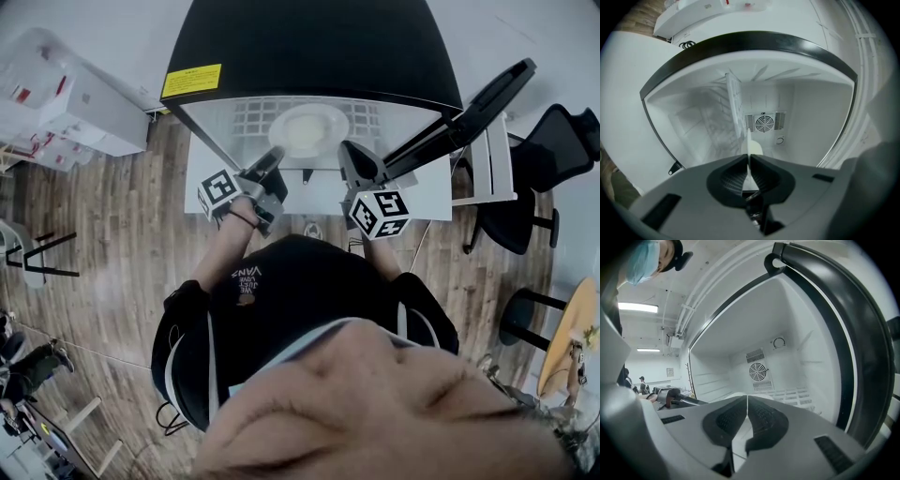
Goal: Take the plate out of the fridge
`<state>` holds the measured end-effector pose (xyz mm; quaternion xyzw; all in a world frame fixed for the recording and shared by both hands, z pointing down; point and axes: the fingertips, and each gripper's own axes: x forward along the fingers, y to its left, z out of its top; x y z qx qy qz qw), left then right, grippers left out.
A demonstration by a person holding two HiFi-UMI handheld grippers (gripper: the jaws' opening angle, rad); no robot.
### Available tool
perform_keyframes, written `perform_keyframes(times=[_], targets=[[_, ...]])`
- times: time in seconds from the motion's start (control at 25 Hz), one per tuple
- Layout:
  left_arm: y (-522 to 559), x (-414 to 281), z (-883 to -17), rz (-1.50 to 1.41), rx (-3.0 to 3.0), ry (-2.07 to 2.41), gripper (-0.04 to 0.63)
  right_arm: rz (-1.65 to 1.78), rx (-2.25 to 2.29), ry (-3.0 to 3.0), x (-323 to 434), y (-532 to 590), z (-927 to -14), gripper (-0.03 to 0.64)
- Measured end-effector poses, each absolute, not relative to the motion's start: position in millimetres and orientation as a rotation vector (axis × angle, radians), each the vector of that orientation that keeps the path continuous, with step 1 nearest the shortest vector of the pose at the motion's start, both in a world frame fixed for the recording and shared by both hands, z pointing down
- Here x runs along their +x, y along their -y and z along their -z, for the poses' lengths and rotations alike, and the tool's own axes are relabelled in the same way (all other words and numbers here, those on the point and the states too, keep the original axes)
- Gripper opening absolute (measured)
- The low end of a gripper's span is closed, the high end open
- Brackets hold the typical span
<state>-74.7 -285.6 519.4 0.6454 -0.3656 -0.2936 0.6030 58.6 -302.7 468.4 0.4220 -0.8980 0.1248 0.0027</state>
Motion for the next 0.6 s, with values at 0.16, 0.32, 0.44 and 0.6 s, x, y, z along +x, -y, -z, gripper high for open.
perform_keyframes(times=[0.16,0.32,0.44,0.6], targets=[[283,-75,-521,0.680,1.492,0.845,0.034,-0.474,1.328,2.792,58,305,-478,0.014],[282,-74,-521,0.678,1.483,0.841,0.032,-0.570,1.345,2.786,60,309,-485,0.014],[281,-75,-524,0.674,1.482,0.841,0.032,-0.678,1.351,2.776,60,312,-493,0.121],[281,-75,-522,0.683,1.475,0.831,0.032,-0.874,1.335,2.800,58,315,-499,0.146]])
